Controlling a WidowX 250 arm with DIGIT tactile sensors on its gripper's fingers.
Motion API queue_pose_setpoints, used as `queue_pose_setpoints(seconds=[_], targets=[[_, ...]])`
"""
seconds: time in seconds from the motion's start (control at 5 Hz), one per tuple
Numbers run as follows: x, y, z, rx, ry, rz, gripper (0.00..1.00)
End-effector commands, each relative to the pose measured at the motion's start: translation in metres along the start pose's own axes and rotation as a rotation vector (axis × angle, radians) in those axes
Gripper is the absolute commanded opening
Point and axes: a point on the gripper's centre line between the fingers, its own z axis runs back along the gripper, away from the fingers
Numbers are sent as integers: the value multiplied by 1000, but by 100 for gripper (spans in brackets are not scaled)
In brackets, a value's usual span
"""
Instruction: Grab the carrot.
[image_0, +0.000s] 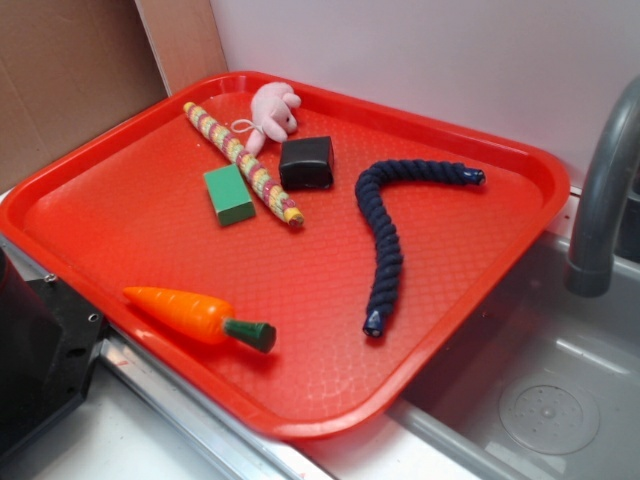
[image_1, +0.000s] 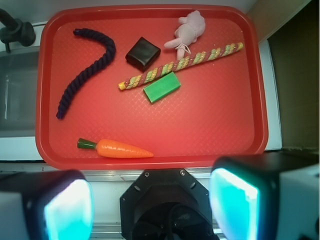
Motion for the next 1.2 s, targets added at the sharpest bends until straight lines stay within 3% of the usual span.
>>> queue_pose_setpoints(seconds=[0.0,0.2,0.4,0.6,0.8,1.0], targets=[[0,0,0,0,0,0,100],[14,-30,-31,156,79,-252,100],[15,-51,-68,19,22,-492,100],[3,-65,-102,-67,1,-708,100],[-16,-64,-136,-144,15,-758,100],[-27,-57,-164,-118,89,-760,100]])
